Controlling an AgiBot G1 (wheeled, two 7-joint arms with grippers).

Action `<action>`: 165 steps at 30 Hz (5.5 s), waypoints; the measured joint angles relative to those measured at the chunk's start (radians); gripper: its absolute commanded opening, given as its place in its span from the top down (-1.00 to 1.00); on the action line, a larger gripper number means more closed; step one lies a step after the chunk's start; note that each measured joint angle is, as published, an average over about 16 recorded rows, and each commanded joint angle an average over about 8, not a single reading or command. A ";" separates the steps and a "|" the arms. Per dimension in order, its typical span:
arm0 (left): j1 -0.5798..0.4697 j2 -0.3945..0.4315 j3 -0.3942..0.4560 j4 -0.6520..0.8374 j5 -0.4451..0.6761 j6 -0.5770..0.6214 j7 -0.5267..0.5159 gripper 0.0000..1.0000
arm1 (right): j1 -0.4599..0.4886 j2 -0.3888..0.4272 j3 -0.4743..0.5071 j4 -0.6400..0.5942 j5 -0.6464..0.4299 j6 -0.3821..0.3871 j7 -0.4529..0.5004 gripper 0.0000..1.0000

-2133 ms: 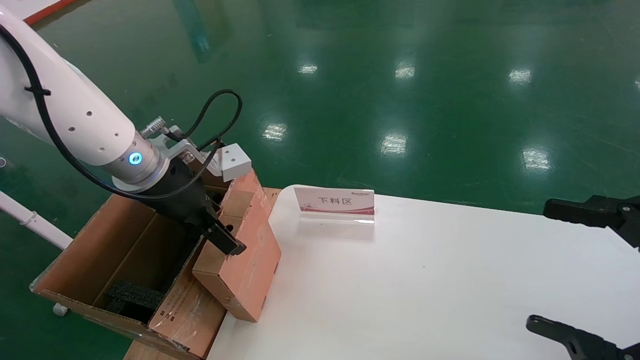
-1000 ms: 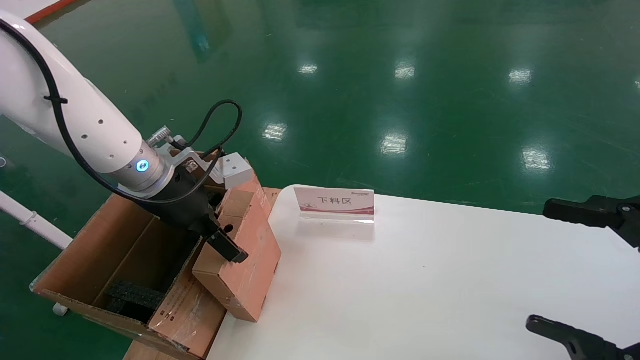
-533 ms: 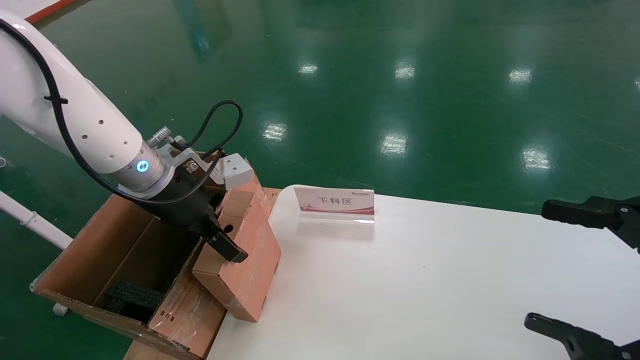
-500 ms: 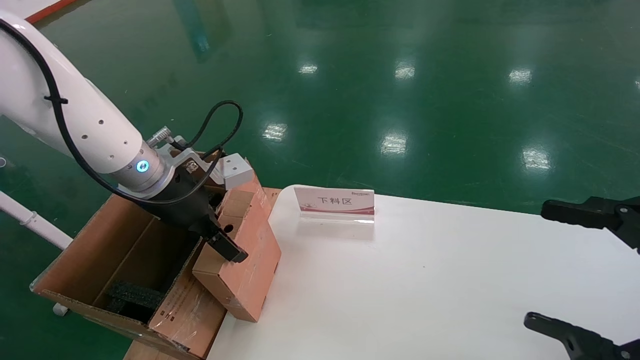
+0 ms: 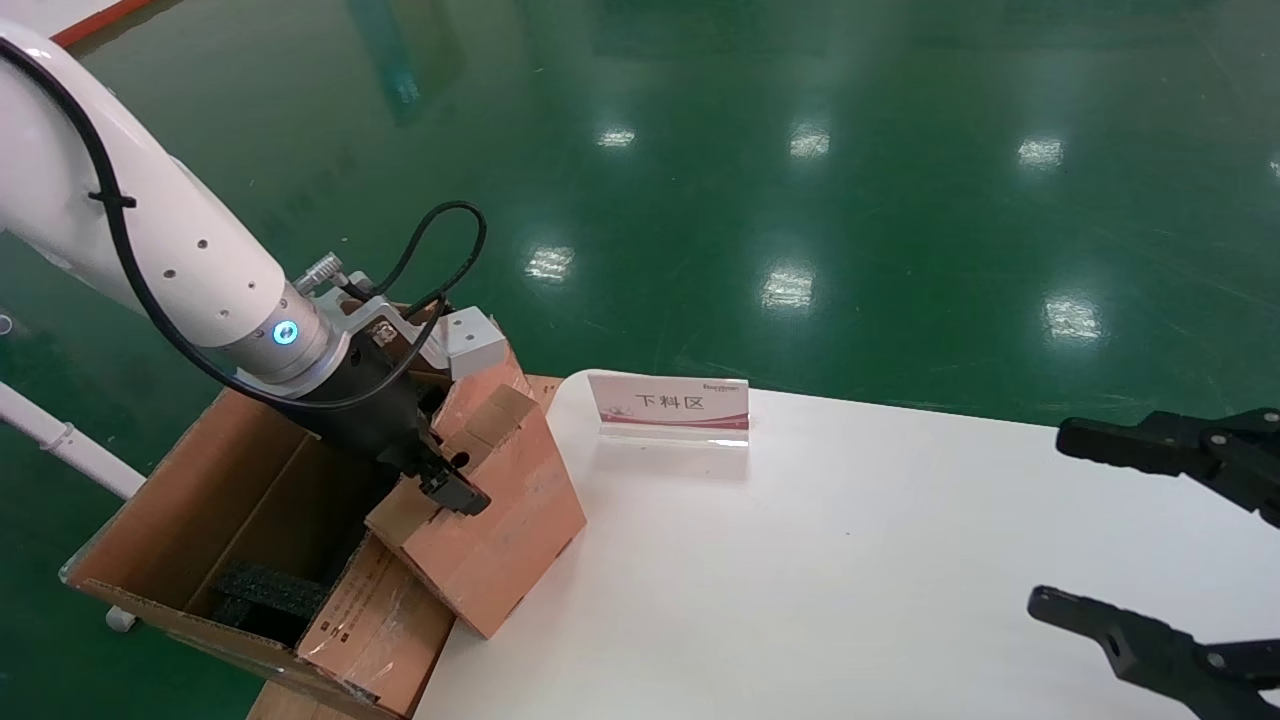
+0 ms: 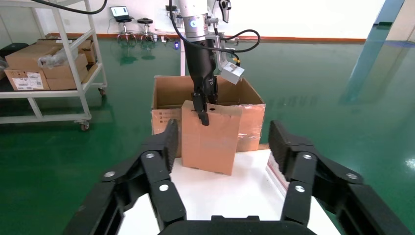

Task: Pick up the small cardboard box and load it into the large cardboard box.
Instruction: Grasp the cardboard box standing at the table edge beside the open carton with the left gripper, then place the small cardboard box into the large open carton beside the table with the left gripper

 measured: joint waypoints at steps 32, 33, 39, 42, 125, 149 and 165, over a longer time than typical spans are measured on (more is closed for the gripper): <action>-0.066 -0.029 -0.044 0.015 -0.064 0.012 0.010 1.00 | 0.000 0.000 0.000 0.000 0.000 0.000 0.000 -1.00; -0.078 -0.034 -0.050 0.021 -0.074 0.014 0.014 1.00 | 0.000 0.000 0.000 -0.001 0.000 0.000 0.000 -1.00; -0.170 -0.061 -0.091 0.087 -0.120 0.020 0.050 1.00 | 0.001 0.000 -0.001 -0.001 0.000 0.000 -0.001 -1.00; -0.220 -0.068 -0.106 0.142 -0.125 0.019 0.078 1.00 | 0.001 0.000 -0.001 -0.001 0.000 0.000 -0.001 -1.00; -0.216 0.005 0.106 0.793 0.173 -0.031 0.319 1.00 | 0.002 0.002 -0.006 -0.001 0.004 0.002 -0.003 -1.00; -0.143 -0.020 0.127 0.708 0.223 -0.135 0.178 1.00 | 0.002 0.003 -0.007 -0.001 0.005 0.003 -0.004 -1.00; -0.095 -0.047 0.131 0.636 0.237 -0.200 0.107 1.00 | 0.002 0.003 -0.008 -0.001 0.005 0.003 -0.004 -1.00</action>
